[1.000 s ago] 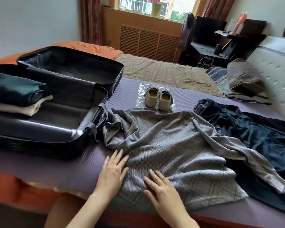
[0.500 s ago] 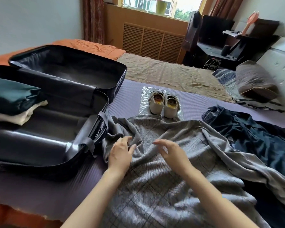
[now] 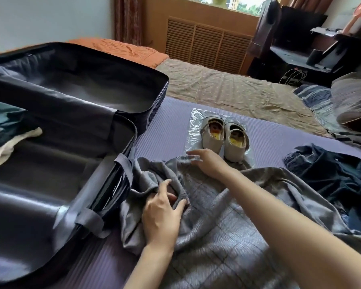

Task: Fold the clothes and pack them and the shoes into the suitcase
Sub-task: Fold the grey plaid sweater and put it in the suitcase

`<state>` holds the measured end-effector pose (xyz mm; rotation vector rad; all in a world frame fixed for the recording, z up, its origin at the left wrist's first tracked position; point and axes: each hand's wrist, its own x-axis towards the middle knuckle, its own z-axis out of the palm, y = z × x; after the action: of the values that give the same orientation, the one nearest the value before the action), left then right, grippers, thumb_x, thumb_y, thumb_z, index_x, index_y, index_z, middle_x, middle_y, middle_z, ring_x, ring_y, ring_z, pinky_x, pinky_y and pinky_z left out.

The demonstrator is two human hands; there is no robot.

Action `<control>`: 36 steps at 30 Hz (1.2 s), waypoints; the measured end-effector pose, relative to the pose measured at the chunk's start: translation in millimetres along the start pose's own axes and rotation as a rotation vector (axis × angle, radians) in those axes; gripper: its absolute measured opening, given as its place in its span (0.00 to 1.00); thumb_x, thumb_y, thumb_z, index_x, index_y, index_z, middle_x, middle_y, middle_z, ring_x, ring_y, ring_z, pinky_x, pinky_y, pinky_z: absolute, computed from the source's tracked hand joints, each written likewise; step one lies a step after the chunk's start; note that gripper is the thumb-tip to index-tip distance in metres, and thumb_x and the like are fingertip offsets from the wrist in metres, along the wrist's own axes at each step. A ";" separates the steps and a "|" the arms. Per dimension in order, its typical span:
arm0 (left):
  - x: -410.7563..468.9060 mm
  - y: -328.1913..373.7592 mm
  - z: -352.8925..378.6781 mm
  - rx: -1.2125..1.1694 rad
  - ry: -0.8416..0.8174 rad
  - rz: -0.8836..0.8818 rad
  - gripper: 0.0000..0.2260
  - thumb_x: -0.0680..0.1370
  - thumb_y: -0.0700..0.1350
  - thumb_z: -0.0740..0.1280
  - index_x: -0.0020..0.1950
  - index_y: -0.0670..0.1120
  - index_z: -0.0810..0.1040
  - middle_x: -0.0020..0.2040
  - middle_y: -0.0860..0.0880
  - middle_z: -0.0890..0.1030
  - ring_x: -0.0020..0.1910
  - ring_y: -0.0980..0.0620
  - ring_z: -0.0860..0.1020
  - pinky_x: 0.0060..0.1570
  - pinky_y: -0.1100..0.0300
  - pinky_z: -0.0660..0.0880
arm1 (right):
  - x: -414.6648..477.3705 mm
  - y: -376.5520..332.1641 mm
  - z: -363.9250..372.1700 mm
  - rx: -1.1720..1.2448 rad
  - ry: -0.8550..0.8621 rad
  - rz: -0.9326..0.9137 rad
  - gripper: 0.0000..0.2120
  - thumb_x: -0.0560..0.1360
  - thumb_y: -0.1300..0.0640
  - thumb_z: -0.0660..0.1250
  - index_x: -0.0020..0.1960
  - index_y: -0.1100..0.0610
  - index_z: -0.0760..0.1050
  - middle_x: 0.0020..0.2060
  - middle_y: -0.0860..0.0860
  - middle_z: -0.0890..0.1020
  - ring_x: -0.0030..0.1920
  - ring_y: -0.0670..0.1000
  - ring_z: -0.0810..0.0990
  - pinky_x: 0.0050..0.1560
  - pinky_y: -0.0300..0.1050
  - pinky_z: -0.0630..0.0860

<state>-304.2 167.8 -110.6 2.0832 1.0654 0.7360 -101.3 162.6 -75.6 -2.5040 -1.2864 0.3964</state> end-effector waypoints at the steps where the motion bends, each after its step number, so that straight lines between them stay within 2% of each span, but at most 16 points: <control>1: -0.5 -1.5 -0.1 -0.016 0.002 0.001 0.24 0.70 0.52 0.74 0.64 0.54 0.72 0.40 0.58 0.80 0.46 0.52 0.78 0.47 0.58 0.72 | 8.1 0.7 2.0 0.009 -0.009 -0.004 0.19 0.78 0.57 0.64 0.69 0.49 0.72 0.67 0.52 0.74 0.68 0.54 0.71 0.67 0.49 0.67; 4: -0.8 -4.9 0.4 -0.077 0.046 -0.012 0.22 0.71 0.47 0.74 0.62 0.53 0.73 0.37 0.58 0.79 0.42 0.54 0.78 0.45 0.59 0.73 | 24.6 1.1 10.6 0.009 -0.058 -0.019 0.23 0.76 0.54 0.67 0.70 0.49 0.69 0.66 0.54 0.74 0.68 0.56 0.67 0.68 0.50 0.64; 7: -1.8 -7.3 -1.1 -0.103 0.121 -0.007 0.22 0.70 0.41 0.74 0.61 0.50 0.73 0.39 0.56 0.79 0.41 0.54 0.77 0.44 0.57 0.74 | 31.8 0.8 15.6 -0.082 -0.033 -0.064 0.18 0.73 0.52 0.71 0.62 0.54 0.77 0.55 0.53 0.78 0.61 0.56 0.67 0.63 0.50 0.65; 10: 3.4 -9.6 -4.7 -0.073 0.206 0.070 0.20 0.68 0.34 0.73 0.58 0.47 0.76 0.46 0.50 0.80 0.45 0.50 0.78 0.48 0.60 0.73 | 43.0 1.3 10.9 0.033 0.216 -0.027 0.12 0.71 0.52 0.72 0.53 0.53 0.81 0.49 0.53 0.80 0.58 0.56 0.71 0.58 0.48 0.69; 12: 14.6 -13.4 -8.5 -0.017 0.269 0.138 0.19 0.67 0.29 0.70 0.54 0.46 0.79 0.45 0.49 0.78 0.47 0.50 0.74 0.52 0.63 0.68 | 52.3 -6.1 4.2 0.131 0.390 0.007 0.11 0.72 0.52 0.70 0.53 0.52 0.81 0.49 0.55 0.81 0.59 0.56 0.72 0.60 0.50 0.69; 15: 34.3 -19.3 -9.1 0.017 0.320 0.187 0.20 0.65 0.25 0.65 0.50 0.44 0.81 0.42 0.48 0.77 0.46 0.49 0.71 0.53 0.61 0.67 | 60.9 -23.7 -1.7 0.058 0.512 -0.005 0.10 0.75 0.56 0.66 0.56 0.53 0.79 0.51 0.55 0.81 0.61 0.55 0.70 0.65 0.51 0.64; 17: 36.3 -18.2 -5.4 0.064 0.283 0.181 0.22 0.65 0.24 0.65 0.51 0.45 0.82 0.44 0.48 0.78 0.48 0.47 0.72 0.57 0.56 0.69 | 63.6 -27.3 3.5 -0.043 0.479 -0.002 0.10 0.76 0.57 0.65 0.57 0.54 0.78 0.54 0.53 0.81 0.64 0.55 0.69 0.68 0.53 0.61; 19: 27.8 -19.9 0.3 0.134 0.215 0.188 0.19 0.67 0.28 0.67 0.52 0.47 0.82 0.47 0.50 0.79 0.51 0.48 0.71 0.57 0.52 0.70 | 61.2 -20.6 18.1 -0.142 0.375 -0.004 0.14 0.76 0.56 0.66 0.61 0.53 0.75 0.59 0.51 0.78 0.67 0.55 0.66 0.71 0.54 0.56; 21: 18.0 -25.4 5.2 0.167 0.145 0.218 0.14 0.70 0.35 0.70 0.52 0.48 0.82 0.51 0.50 0.79 0.53 0.48 0.73 0.57 0.52 0.72 | 53.6 -13.3 30.7 -0.130 0.307 -0.007 0.21 0.75 0.56 0.68 0.67 0.53 0.70 0.64 0.51 0.74 0.69 0.56 0.63 0.71 0.51 0.55; 23: 14.1 -29.1 7.7 0.175 0.074 0.187 0.13 0.73 0.38 0.70 0.56 0.47 0.81 0.57 0.48 0.78 0.55 0.47 0.75 0.58 0.52 0.72 | 42.0 -9.2 36.4 -0.092 0.323 -0.051 0.22 0.75 0.55 0.68 0.68 0.54 0.70 0.64 0.52 0.74 0.68 0.57 0.64 0.69 0.50 0.56; 25: 17.2 -31.0 9.4 0.145 0.033 0.132 0.15 0.73 0.36 0.69 0.58 0.48 0.80 0.58 0.48 0.77 0.52 0.46 0.76 0.56 0.54 0.72 | 28.4 -6.6 39.6 -0.050 0.322 -0.118 0.18 0.75 0.55 0.67 0.65 0.55 0.74 0.62 0.53 0.76 0.65 0.58 0.67 0.67 0.51 0.61; 27: 22.2 -30.8 9.2 0.095 0.066 0.128 0.16 0.72 0.32 0.67 0.57 0.47 0.81 0.54 0.47 0.77 0.49 0.46 0.76 0.54 0.54 0.73 | 14.1 -2.8 44.7 -0.044 0.289 -0.182 0.16 0.75 0.56 0.67 0.62 0.56 0.77 0.62 0.54 0.76 0.63 0.59 0.69 0.66 0.53 0.64; 29: 26.5 -31.1 8.6 0.095 0.137 0.134 0.18 0.71 0.28 0.64 0.55 0.44 0.82 0.51 0.45 0.76 0.50 0.44 0.74 0.55 0.56 0.70 | 0.4 1.1 49.6 -0.085 0.265 -0.231 0.18 0.75 0.56 0.68 0.65 0.56 0.75 0.68 0.54 0.72 0.68 0.58 0.67 0.70 0.53 0.61; 32: 31.7 -34.4 8.5 0.131 0.184 0.095 0.21 0.69 0.23 0.62 0.56 0.40 0.81 0.52 0.40 0.75 0.52 0.41 0.71 0.56 0.58 0.65 | -20.2 6.3 51.1 -0.103 0.187 -0.240 0.23 0.79 0.49 0.61 0.73 0.51 0.65 0.74 0.49 0.62 0.75 0.52 0.57 0.75 0.49 0.50; 36: 28.9 -29.3 11.2 0.340 0.194 0.068 0.23 0.66 0.26 0.62 0.58 0.41 0.79 0.60 0.38 0.72 0.57 0.38 0.69 0.57 0.46 0.68 | -38.5 14.1 64.4 -0.227 -0.059 -0.173 0.28 0.80 0.40 0.50 0.77 0.46 0.48 0.77 0.45 0.46 0.77 0.49 0.42 0.75 0.48 0.38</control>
<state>-295.0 201.6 -135.1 2.3811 1.3063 0.8522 -136.5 131.9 -135.9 -2.5494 -1.6402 0.3011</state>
